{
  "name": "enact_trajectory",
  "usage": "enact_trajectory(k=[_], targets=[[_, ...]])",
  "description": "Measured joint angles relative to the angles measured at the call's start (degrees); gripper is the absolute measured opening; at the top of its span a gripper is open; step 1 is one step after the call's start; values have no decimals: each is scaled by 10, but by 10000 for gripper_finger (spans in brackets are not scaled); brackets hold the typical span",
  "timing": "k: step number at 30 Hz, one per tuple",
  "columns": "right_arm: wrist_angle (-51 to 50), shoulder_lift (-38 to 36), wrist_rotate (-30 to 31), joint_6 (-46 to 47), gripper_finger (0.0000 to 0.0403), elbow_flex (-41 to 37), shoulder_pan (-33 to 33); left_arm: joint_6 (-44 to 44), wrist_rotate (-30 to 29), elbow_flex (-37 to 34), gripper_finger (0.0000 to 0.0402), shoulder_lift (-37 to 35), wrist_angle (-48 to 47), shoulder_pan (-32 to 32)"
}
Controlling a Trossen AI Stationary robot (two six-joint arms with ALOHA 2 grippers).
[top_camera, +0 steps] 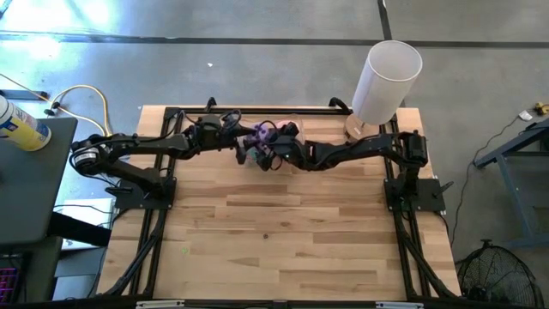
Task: Pick & Place Dice
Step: Put the large purple dice into the transparent bin
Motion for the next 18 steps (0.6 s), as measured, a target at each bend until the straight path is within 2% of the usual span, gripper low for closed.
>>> enact_trajectory(k=[7,14,18], targets=[[54,-2,56,-55,366,4,11,-1,-6,0,202,1,1,1],[180,-5,177,-207,366,4,45,16,-1,-1,202,0,5,-6],[202,-14,229,-252,366,4,65,19,0,-2,202,-24,8,-7]])
